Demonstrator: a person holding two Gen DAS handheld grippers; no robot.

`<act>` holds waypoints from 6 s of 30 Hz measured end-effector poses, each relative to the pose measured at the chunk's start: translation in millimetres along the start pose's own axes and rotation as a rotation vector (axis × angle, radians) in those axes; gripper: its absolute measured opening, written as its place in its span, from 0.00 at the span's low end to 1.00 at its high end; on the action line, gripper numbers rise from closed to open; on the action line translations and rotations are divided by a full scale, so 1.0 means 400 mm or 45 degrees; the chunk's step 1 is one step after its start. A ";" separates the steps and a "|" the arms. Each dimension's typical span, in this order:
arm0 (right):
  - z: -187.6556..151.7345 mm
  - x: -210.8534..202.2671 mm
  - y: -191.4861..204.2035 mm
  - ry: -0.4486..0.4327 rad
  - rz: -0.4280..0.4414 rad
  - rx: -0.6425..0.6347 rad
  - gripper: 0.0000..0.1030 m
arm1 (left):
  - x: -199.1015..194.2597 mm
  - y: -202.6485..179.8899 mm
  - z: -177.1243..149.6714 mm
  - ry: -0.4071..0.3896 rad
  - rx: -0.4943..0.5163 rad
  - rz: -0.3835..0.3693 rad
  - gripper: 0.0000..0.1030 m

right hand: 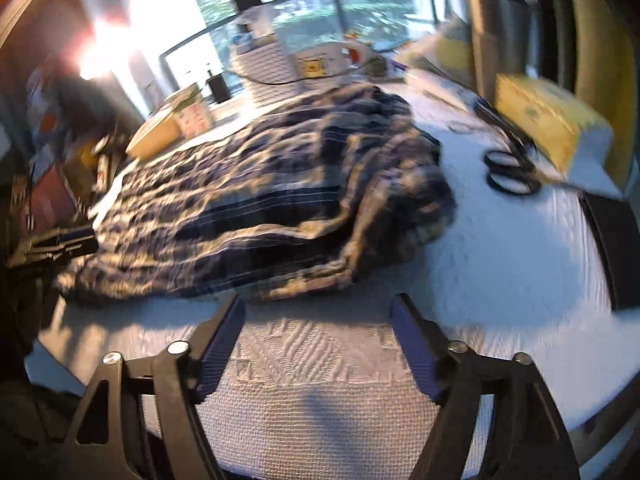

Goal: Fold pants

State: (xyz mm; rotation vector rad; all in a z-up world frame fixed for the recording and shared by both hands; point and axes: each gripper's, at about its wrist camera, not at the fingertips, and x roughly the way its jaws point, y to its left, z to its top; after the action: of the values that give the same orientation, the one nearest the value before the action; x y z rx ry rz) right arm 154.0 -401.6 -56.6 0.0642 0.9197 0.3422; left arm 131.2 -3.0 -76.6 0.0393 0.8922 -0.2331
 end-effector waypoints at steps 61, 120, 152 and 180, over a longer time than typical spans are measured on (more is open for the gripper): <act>0.333 -0.003 0.095 -0.373 0.100 0.144 0.09 | -0.013 0.268 -0.057 -0.075 -0.366 0.041 0.56; 0.277 0.179 0.306 -0.096 0.211 -0.175 0.82 | 0.060 0.235 0.088 -0.085 -0.242 -0.018 0.56; 0.478 0.389 0.336 0.006 0.360 -0.661 0.34 | 0.090 0.330 0.231 -0.244 -0.300 -0.104 0.09; 0.507 0.564 0.347 0.101 0.271 -0.673 0.08 | 0.194 0.304 0.187 -0.070 -0.163 0.109 0.15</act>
State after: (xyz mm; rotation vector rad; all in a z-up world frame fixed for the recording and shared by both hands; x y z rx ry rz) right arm 402.7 -180.6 -78.9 -0.3414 0.8770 0.7806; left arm 261.8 91.5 -97.3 -0.0472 0.8467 -0.0967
